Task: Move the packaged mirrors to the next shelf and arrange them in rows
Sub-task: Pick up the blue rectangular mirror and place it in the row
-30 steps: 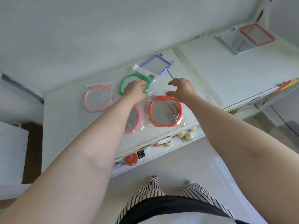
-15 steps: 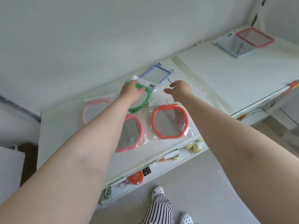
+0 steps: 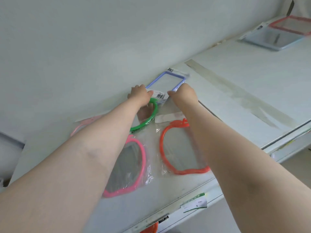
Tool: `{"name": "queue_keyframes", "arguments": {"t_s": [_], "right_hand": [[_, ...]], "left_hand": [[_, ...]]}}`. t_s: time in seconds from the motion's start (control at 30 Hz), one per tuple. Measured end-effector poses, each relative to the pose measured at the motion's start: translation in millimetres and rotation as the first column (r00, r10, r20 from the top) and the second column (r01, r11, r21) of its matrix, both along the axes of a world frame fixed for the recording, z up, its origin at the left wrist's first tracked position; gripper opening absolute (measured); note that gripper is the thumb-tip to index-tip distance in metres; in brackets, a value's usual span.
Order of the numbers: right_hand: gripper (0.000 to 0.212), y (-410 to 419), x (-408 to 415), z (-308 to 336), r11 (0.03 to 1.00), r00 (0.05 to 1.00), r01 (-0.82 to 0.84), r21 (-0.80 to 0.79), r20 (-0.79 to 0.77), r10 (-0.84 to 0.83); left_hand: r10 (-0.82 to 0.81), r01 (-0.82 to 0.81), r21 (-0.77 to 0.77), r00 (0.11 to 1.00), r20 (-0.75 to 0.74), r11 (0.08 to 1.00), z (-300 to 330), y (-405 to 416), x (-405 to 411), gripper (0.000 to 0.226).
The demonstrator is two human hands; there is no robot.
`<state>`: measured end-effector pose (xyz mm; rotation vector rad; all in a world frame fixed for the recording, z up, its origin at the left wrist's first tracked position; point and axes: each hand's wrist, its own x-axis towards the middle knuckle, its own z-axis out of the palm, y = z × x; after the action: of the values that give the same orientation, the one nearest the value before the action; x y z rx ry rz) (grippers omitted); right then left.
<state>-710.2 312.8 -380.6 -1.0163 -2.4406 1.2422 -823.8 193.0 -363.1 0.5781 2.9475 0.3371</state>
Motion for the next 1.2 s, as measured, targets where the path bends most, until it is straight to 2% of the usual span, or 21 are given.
{"name": "queue_keyframes", "arguments": {"t_s": [0.17,0.33,0.43,0.5,0.57,0.67,0.73,0.8,0.9,0.97,1.07,1.13,1.2], "right_hand": [[0.036,7.5,-26.8,-10.0,0.999,1.000,0.013,0.034,0.001,-0.013],[0.039,10.7,-35.2,-10.3,0.999,0.999,0.039,-0.023,0.004,-0.039],[0.020,15.0,-37.0,-11.2,0.966,0.980,0.098,-0.238,-0.147,-0.135],[0.015,18.4,-34.8,-5.2,0.921,0.937,0.137,-0.364,-0.254,-0.240],[0.008,23.1,-31.0,6.4,0.891,0.881,0.171,-0.421,-0.340,-0.329],[0.013,34.2,-23.5,29.8,0.872,0.810,0.171,-0.459,-0.438,-0.390],[0.013,40.4,-15.3,47.6,0.872,0.789,0.172,-0.459,-0.466,-0.401],[0.016,45.2,-4.0,65.3,0.857,0.770,0.173,-0.486,-0.476,-0.425],[0.017,46.8,23.5,86.6,0.836,0.772,0.172,-0.521,-0.456,-0.443],[0.010,42.2,45.8,92.8,0.821,0.795,0.166,-0.547,-0.418,-0.439],[0.013,28.4,84.9,94.6,0.771,0.826,0.150,-0.619,-0.350,-0.442],[0.005,17.6,114.0,96.9,0.763,0.856,0.167,-0.625,-0.292,-0.427],[0.007,9.4,141.1,99.8,0.762,0.876,0.195,-0.618,-0.240,-0.419]], "left_hand": [[0.037,-0.038,0.030,0.998,0.056,0.999,-3.0,12.6,-26.2,0.048],[0.137,-0.147,0.179,0.989,0.063,0.973,-0.5,21.9,-32.2,0.039],[0.182,-0.192,0.307,0.981,0.062,0.932,2.9,20.9,-33.8,0.024],[0.179,-0.191,0.382,0.982,0.066,0.904,9.8,21.2,-31.9,0.013],[0.166,-0.168,0.458,0.985,0.045,0.873,22.0,23.2,-28.1,0.017],[0.092,-0.064,0.534,0.995,-0.026,0.843,46.5,28.7,-21.3,0.021],[0.031,-0.002,0.592,0.999,-0.040,0.806,64.9,32.6,-13.4,0.015],[-0.027,0.027,0.669,1.000,-0.010,0.743,83.7,36.3,1.6,0.007],[-0.070,-0.027,0.714,0.992,0.106,0.700,104.6,37.7,34.8,0.022],[-0.048,-0.093,0.719,0.984,0.173,0.689,109.6,34.5,59.2,0.024],[0.027,-0.204,0.711,0.967,0.252,0.673,112.0,28.0,95.3,0.022],[0.067,-0.274,0.703,0.949,0.307,0.656,113.7,21.9,121.5,0.021],[0.088,-0.333,0.703,0.928,0.362,0.628,114.4,15.4,145.2,0.018]]}}
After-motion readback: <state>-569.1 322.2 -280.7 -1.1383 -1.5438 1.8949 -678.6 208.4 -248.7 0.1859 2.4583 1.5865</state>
